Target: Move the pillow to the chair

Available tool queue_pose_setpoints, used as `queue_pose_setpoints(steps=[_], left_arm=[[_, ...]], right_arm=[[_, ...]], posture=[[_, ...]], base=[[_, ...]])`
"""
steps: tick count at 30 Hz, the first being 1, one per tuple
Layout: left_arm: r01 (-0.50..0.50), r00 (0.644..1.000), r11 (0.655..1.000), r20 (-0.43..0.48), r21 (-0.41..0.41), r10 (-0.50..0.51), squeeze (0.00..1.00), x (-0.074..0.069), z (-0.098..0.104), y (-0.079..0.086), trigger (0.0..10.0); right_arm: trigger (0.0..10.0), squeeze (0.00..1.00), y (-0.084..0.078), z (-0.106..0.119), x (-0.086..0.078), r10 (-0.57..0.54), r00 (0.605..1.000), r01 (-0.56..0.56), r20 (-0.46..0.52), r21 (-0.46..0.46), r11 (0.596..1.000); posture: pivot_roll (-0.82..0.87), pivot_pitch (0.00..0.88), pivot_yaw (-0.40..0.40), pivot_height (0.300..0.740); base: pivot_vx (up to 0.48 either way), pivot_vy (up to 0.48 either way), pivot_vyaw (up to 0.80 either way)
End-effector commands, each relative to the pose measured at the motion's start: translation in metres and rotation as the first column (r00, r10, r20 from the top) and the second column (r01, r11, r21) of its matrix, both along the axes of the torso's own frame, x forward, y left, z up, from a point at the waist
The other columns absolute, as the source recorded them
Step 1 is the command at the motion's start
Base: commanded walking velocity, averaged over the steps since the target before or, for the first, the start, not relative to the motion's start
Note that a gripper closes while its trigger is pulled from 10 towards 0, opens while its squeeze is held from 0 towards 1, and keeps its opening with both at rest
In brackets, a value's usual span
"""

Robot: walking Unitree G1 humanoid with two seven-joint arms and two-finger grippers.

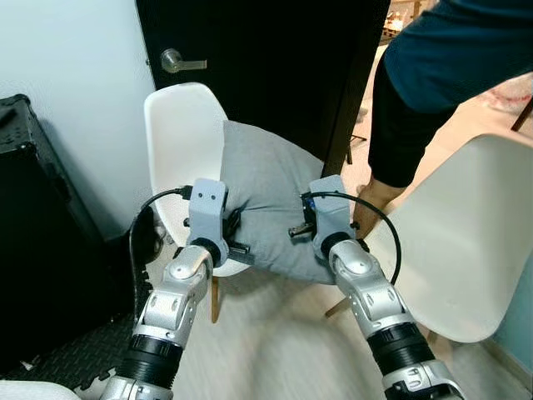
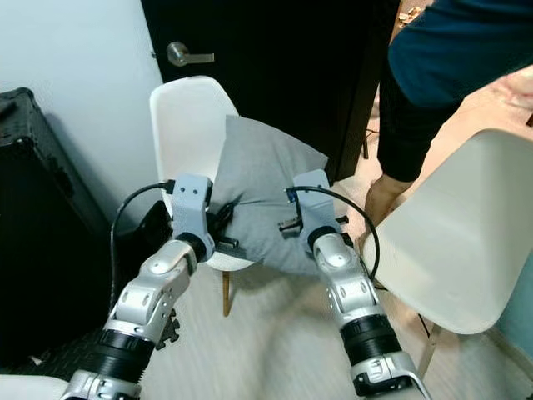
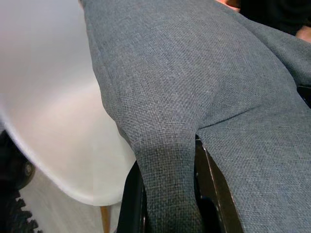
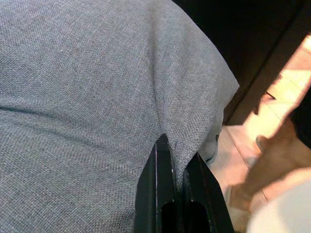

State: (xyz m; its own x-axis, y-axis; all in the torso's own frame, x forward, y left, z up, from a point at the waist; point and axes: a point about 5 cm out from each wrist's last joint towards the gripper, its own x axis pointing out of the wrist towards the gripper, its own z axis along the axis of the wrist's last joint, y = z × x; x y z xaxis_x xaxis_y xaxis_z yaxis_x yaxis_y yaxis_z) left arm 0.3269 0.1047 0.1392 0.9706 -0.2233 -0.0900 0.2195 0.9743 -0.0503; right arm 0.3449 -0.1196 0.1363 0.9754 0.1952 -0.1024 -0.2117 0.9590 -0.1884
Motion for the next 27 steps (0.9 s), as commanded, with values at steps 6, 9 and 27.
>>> queue_pose_setpoints(steps=[6, 9, 27], left_arm=[[-0.159, 0.986, 0.987, 0.052, 0.007, 0.159, 0.00, 0.0022, 0.0090, 0.0368, 10.0], [-0.158, 0.986, 0.987, 0.053, 0.009, 0.158, 0.00, 0.0024, 0.0092, 0.0373, 10.0], [-0.152, 0.987, 0.988, 0.051, 0.023, 0.151, 0.00, 0.0033, 0.0095, 0.0371, 10.0]], right_arm=[[10.0, 0.00, -0.0269, 0.0010, 0.0016, -0.126, 0.992, 0.126, 0.017, -0.016, 0.992], [10.0, 0.00, -0.0265, 0.0010, 0.0018, -0.127, 0.992, 0.128, 0.017, -0.014, 0.992], [10.0, 0.00, -0.0257, 0.0005, 0.0018, -0.127, 0.992, 0.127, 0.020, -0.007, 0.992]], posture=[[0.02, 0.053, 0.005, 0.740], [0.03, 0.052, 0.006, 0.740], [0.03, 0.048, 0.011, 0.740]], base=[[0.335, 0.000, 0.00], [0.335, 0.000, 0.00], [0.334, 0.000, 0.00]])
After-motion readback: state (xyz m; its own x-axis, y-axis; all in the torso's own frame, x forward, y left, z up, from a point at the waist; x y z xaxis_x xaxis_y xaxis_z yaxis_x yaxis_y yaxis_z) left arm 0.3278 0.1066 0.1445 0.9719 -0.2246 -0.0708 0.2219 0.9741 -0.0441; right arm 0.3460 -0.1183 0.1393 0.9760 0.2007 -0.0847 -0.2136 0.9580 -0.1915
